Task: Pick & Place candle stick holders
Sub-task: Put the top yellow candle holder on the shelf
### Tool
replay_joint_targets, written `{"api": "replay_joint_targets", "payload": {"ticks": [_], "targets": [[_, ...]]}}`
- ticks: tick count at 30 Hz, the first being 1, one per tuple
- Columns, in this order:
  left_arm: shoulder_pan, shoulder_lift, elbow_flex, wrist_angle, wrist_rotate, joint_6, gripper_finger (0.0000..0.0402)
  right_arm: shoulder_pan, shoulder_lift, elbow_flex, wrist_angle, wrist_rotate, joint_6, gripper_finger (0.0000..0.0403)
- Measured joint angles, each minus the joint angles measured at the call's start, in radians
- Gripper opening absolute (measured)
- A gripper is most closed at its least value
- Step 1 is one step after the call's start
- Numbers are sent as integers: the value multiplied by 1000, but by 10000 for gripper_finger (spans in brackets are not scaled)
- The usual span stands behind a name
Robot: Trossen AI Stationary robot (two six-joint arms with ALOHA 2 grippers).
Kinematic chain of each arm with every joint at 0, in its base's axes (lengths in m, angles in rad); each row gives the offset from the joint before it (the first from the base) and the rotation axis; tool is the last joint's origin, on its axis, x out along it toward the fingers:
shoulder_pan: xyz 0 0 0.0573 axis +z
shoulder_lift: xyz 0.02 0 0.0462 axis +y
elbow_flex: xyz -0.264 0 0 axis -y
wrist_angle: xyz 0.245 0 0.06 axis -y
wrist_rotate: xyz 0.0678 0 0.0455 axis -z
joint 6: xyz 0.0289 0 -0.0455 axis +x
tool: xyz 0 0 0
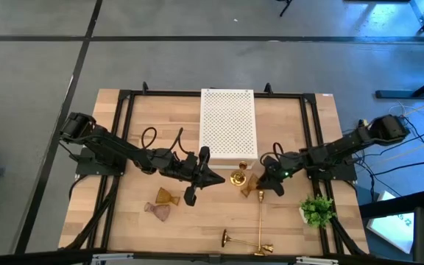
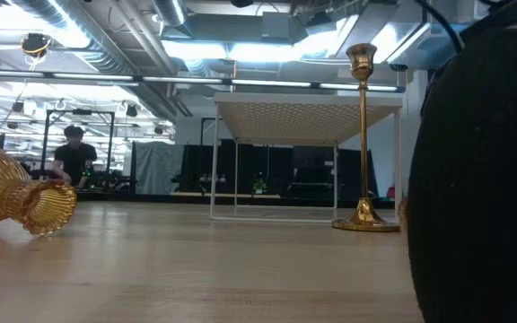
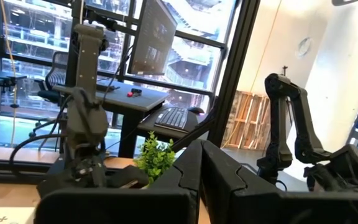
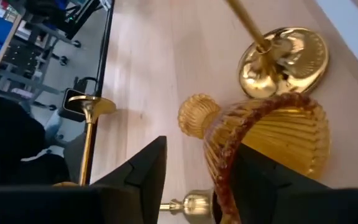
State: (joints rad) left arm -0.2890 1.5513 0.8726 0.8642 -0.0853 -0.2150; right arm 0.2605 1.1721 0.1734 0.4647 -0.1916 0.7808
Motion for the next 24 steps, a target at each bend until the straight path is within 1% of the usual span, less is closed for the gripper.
{"api": "replay_joint_targets", "payload": {"ticks": [7,11,15,20,24], "targets": [[1,0,0,6,0,0,6,62,0,0,-24,109,23,161],[1,0,0,8,0,0,6,70,0,0,-47,116,20,160],[1,0,0,8,0,0,6,70,17,0,-54,145,28,160],[1,0,0,8,0,0,6,75,55,1,-23,150,50,160],[1,0,0,8,0,0,6,90,96,1,26,174,60,160]]}}
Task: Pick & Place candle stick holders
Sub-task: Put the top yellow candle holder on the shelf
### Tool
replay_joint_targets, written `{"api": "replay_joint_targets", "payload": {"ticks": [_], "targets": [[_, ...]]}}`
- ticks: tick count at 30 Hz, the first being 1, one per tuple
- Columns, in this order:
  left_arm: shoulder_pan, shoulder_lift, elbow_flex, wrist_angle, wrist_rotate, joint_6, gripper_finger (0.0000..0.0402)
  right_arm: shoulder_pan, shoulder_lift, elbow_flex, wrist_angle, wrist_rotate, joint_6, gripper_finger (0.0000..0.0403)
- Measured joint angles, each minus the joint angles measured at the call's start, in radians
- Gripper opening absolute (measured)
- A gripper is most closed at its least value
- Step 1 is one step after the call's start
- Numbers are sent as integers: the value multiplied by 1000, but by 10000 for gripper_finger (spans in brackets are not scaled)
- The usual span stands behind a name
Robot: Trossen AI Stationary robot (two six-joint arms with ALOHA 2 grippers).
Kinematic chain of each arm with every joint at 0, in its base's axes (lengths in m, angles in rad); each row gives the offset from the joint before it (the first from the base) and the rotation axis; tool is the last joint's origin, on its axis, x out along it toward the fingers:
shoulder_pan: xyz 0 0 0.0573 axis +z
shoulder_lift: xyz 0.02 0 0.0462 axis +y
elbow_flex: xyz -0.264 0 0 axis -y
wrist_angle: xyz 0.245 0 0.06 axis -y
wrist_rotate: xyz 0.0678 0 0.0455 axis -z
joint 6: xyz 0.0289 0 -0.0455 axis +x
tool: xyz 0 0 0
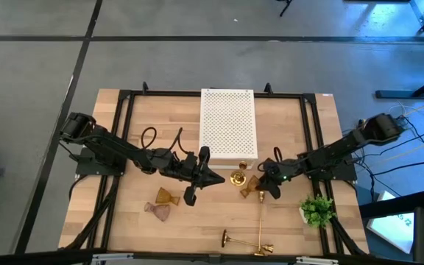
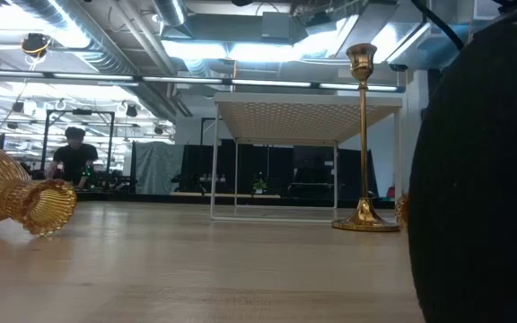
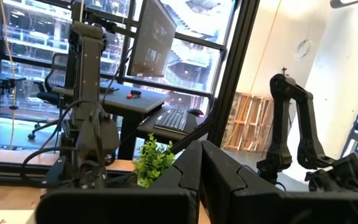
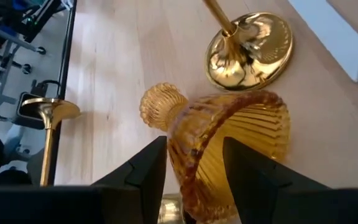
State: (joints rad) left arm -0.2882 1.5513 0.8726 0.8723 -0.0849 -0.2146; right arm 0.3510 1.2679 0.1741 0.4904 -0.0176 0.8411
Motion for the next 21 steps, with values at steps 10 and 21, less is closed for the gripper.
{"api": "replay_joint_targets", "payload": {"ticks": [10,21], "targets": [[0,0,0,0,0,0,6,26,95,0,106,5,1,128],[0,0,0,0,0,0,6,35,130,3,158,22,8,24]]}}
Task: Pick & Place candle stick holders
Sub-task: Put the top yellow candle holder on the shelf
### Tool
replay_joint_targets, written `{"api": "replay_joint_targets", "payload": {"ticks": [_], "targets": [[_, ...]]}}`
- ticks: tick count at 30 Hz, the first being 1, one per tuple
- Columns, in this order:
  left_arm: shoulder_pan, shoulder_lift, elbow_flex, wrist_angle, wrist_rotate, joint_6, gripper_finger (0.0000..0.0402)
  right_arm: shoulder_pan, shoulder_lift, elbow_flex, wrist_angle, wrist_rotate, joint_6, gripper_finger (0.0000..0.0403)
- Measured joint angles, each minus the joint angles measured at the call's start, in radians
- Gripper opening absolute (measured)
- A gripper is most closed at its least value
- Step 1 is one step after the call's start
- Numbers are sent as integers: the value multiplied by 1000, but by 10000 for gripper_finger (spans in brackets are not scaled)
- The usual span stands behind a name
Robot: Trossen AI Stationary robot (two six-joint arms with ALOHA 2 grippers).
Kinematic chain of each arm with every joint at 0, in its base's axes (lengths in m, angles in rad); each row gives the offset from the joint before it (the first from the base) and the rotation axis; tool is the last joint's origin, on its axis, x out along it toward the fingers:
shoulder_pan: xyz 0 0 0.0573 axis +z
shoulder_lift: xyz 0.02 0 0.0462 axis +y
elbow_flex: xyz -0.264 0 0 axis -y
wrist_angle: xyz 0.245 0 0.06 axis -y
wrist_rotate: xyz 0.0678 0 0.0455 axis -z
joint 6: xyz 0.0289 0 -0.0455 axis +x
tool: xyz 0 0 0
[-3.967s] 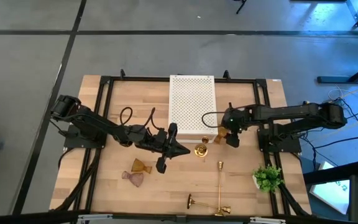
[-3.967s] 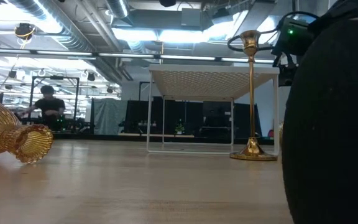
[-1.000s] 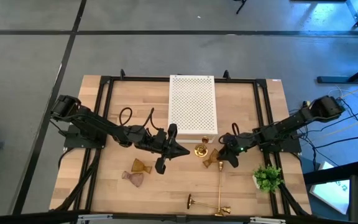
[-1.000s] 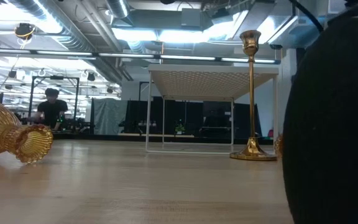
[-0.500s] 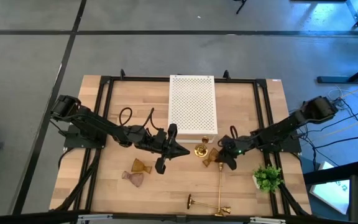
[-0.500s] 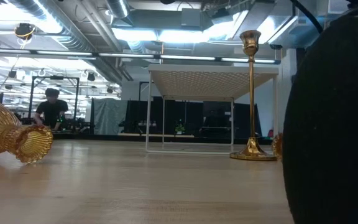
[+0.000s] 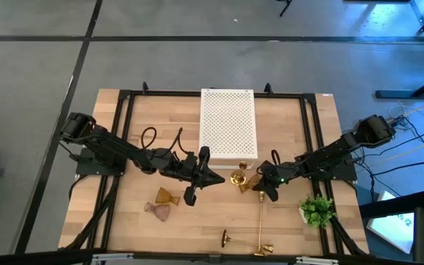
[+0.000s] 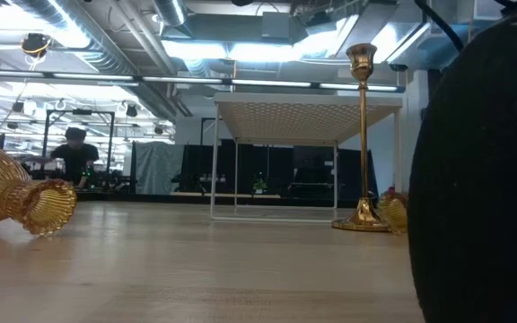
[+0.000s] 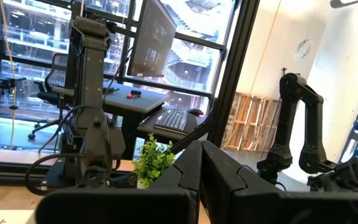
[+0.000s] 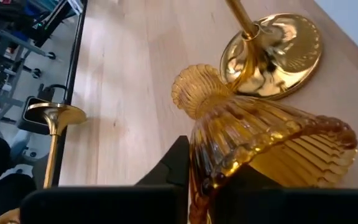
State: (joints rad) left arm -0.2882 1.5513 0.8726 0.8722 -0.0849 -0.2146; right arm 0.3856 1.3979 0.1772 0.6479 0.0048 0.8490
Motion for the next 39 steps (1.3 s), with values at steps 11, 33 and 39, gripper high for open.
{"api": "replay_joint_targets", "payload": {"ticks": [11,33,39], "targets": [[0,0,0,1,17,0,6,115,3,35,25,-5,22,23],[-115,-48,1,42,-106,263,6,251,-204,326,-51,-61,-294,22],[-222,-57,43,-54,-477,482,6,273,-241,606,-527,228,-490,22]]}}
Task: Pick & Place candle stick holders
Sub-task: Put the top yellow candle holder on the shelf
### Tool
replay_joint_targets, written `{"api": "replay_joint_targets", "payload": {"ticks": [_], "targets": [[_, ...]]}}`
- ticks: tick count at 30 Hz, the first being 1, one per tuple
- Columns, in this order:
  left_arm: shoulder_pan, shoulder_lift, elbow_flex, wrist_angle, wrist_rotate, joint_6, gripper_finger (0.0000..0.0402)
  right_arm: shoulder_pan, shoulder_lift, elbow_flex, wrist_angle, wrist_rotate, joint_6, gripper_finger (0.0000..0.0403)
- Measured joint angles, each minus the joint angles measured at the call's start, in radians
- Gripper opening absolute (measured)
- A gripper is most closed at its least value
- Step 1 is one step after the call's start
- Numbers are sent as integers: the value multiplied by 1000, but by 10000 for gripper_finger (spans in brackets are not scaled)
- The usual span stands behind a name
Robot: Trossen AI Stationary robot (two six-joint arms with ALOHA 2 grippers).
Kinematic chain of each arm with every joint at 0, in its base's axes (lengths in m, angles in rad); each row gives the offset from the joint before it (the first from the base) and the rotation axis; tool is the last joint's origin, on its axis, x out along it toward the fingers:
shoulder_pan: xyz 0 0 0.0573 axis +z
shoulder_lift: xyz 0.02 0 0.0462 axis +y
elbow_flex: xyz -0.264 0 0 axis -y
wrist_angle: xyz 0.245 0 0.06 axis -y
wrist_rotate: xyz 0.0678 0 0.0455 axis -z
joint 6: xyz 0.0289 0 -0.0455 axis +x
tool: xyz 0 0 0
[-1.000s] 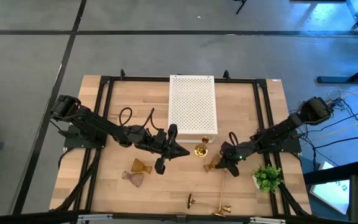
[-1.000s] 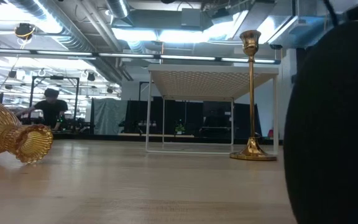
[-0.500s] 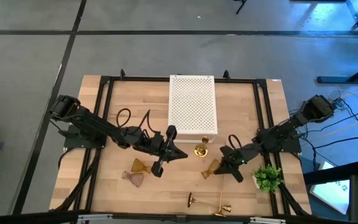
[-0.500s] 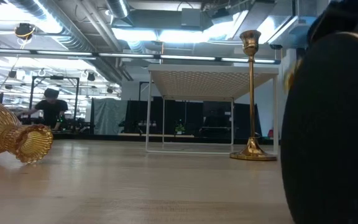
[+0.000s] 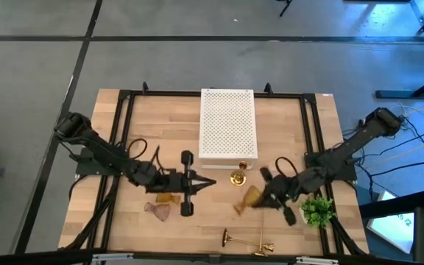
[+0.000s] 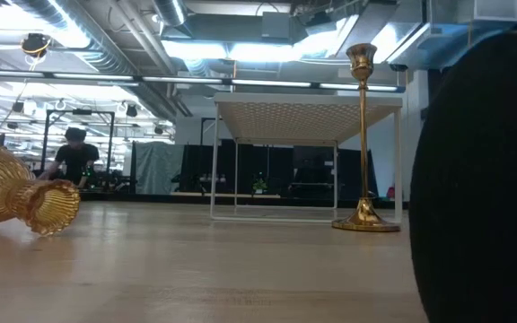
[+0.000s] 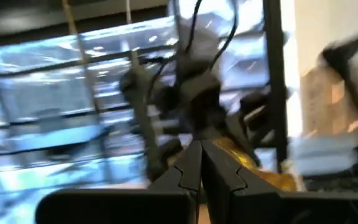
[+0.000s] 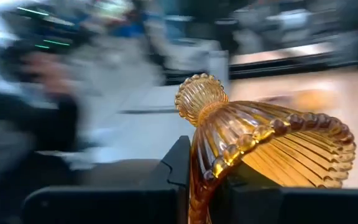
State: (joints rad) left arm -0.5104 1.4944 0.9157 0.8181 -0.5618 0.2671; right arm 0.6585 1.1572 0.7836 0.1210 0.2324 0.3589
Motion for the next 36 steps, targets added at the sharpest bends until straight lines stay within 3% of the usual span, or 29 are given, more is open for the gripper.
{"api": "replay_joint_targets", "payload": {"ticks": [4,9,15,21,29,36], "targets": [[-51,14,101,-227,-101,69,6,16,8,120,-160,318,-73,22],[-73,50,161,-305,-129,94,6,40,9,133,-102,514,-220,22],[-29,63,164,-291,-127,11,11,70,10,134,-68,543,-318,22],[32,65,164,-314,-38,-92,63,102,10,134,-110,543,-322,22],[48,65,164,-305,9,-106,128,123,8,134,-117,639,-341,22],[79,143,163,-181,11,-47,139,120,42,134,-77,691,-366,22]]}}
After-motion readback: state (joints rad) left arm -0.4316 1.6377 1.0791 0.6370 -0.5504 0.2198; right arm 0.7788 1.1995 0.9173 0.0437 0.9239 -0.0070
